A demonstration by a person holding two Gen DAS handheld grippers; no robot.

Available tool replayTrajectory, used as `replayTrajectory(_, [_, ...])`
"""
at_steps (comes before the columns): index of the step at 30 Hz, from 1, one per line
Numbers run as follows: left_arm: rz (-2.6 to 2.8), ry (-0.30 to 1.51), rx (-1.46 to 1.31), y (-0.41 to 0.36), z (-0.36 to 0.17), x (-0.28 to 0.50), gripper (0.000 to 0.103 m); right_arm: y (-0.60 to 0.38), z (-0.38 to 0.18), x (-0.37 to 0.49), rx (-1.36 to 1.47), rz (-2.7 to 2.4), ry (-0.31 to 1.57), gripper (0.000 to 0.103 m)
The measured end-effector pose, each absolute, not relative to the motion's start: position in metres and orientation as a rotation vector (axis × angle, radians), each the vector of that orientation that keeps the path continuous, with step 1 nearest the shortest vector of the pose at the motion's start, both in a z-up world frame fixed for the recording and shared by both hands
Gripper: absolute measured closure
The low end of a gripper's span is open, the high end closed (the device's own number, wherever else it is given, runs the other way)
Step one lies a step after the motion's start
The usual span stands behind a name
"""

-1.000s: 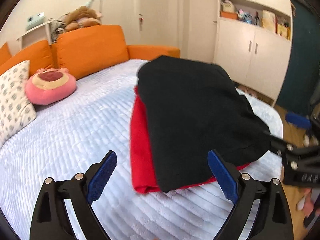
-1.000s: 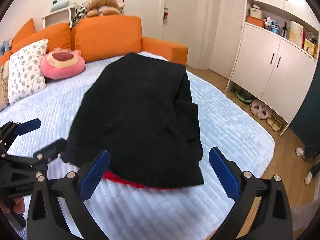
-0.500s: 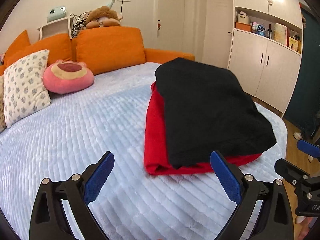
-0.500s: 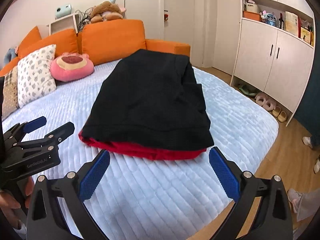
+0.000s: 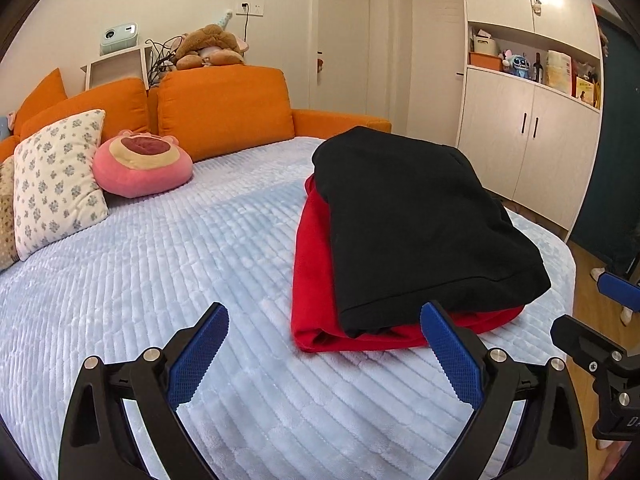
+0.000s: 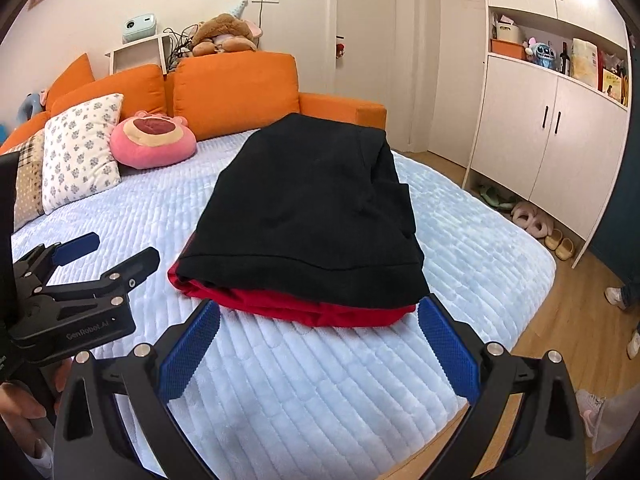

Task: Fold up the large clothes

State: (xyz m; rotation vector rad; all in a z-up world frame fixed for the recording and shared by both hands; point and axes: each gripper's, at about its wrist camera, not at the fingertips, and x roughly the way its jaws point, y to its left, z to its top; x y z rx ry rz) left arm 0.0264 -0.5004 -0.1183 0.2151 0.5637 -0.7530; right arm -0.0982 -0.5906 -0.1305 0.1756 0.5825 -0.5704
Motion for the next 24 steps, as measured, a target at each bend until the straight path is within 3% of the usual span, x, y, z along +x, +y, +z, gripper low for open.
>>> replayTrajectory(13, [-0.708,0.429,0.144,-0.482,-0.099,0.008,0.005,-0.571,-0.110,-0.121,0.113,-0.571,0.396,0.005])
replayTrajectory(24, [-0.706,0.436,0.161,-0.485,-0.103,0.003,0.005,-0.566,-0.116,-0.123,0.110,-0.568,0.405,0.005])
